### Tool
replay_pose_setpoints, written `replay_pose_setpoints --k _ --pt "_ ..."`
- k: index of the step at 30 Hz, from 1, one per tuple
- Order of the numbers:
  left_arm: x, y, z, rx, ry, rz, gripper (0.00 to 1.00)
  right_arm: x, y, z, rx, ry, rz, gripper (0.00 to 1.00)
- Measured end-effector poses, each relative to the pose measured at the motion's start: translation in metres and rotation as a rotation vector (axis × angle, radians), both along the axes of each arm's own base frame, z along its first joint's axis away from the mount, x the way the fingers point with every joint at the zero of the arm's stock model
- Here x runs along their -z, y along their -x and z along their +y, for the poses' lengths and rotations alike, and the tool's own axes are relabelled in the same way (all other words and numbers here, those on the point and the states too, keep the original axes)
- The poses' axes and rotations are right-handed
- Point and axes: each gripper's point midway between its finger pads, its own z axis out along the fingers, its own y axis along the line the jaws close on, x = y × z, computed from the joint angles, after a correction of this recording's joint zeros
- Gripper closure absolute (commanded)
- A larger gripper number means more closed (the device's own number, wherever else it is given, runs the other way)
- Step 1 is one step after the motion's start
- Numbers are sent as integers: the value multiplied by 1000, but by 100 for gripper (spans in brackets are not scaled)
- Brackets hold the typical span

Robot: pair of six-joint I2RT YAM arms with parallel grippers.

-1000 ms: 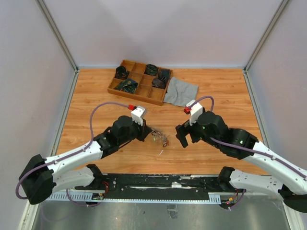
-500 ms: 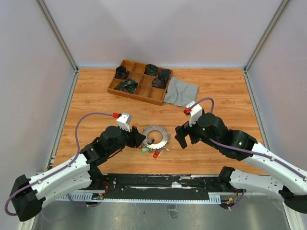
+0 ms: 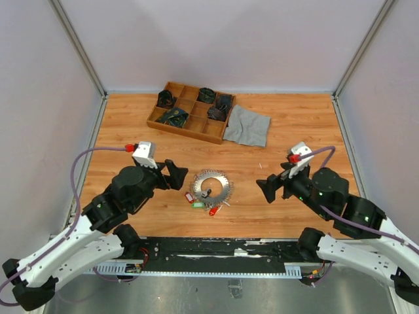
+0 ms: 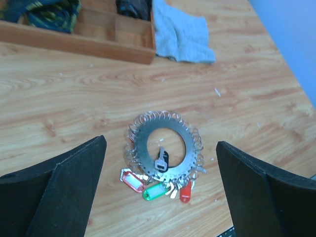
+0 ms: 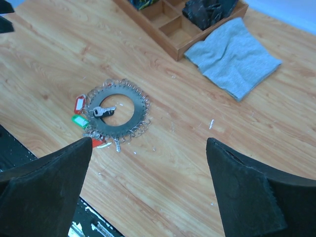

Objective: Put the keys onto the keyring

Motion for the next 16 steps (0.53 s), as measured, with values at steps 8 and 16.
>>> replay_pose_setpoints --k 8,16 --pt "-45 16 56 -150 76 -118 0 -18 5 -43 109 -111 -108 2" --pt "-62 28 87 -228 150 -188 0 -13 3 -66 201 -117 -134 2"
